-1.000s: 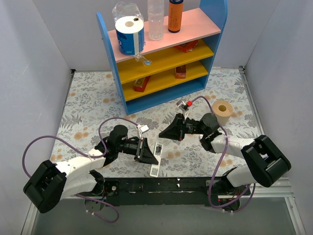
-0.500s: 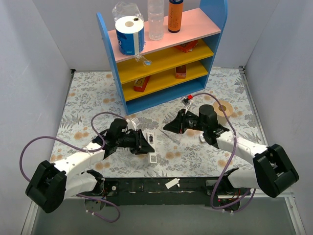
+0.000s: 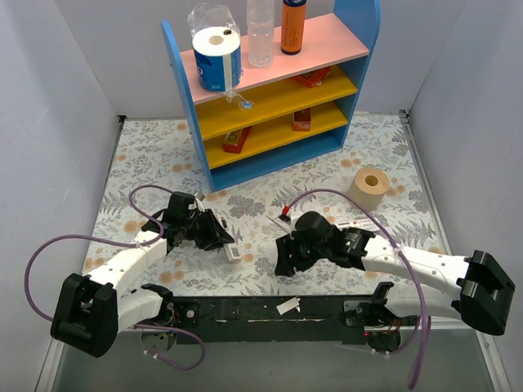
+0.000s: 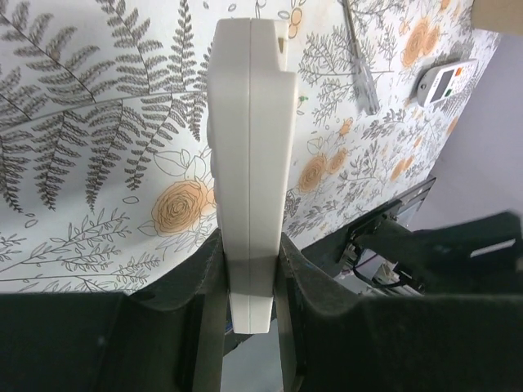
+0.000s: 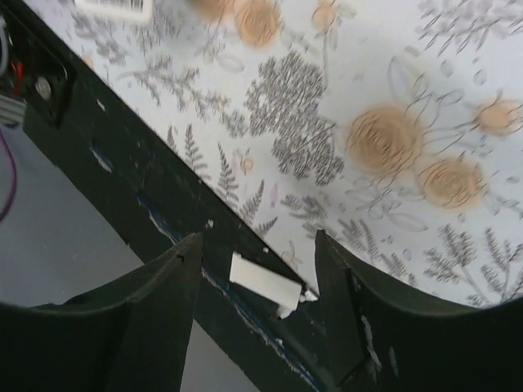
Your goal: Unload the batteries from the remote control
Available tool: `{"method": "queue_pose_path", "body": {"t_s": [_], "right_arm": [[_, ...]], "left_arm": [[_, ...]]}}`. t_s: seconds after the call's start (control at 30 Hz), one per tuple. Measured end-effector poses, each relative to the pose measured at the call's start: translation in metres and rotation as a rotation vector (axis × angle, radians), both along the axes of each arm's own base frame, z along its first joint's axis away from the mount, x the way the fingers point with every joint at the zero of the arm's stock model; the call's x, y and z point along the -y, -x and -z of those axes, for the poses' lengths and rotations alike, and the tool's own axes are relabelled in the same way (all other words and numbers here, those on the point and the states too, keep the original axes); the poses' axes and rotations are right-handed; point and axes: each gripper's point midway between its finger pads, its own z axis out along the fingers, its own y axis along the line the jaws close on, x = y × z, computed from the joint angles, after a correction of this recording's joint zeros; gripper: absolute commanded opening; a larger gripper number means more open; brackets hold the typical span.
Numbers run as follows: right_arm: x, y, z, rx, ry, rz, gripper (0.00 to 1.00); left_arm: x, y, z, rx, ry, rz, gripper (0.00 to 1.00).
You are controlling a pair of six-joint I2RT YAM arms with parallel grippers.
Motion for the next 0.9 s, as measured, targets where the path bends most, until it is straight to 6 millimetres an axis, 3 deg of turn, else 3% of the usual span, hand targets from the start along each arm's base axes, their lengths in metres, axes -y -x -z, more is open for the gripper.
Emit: {"method": "queue_pose_path", "body": {"t_s": [0.17,0.3,0.6,0.77,0.9], "right_arm": [[0.005,0.043,0.009,0.028,0.104,-0.065,0.69],[0.013,0.066,0.021,0.001,0.202,-0.055,0.70],[0.009,0.094,0.039,0.003,0.350,-0.004,0.83],[0.003,0.098,0.045,0.028,0.423,0.011,0.87],[0.010,0.099,0.057,0.031,0.482,0.013,0.89]], "left_arm": [[-0.007,-0.009,-0.004,0.027,-0.016,-0.009,0.00],[-0.014,-0.013,-0.003,0.028,-0.025,-0.020,0.00],[-0.021,-0.028,-0.019,0.082,-0.013,-0.005,0.00],[-0.017,-0.024,-0.021,0.079,0.011,0.027,0.00],[-0.014,-0.022,-0.024,0.083,0.031,0.048,0.00]]}}
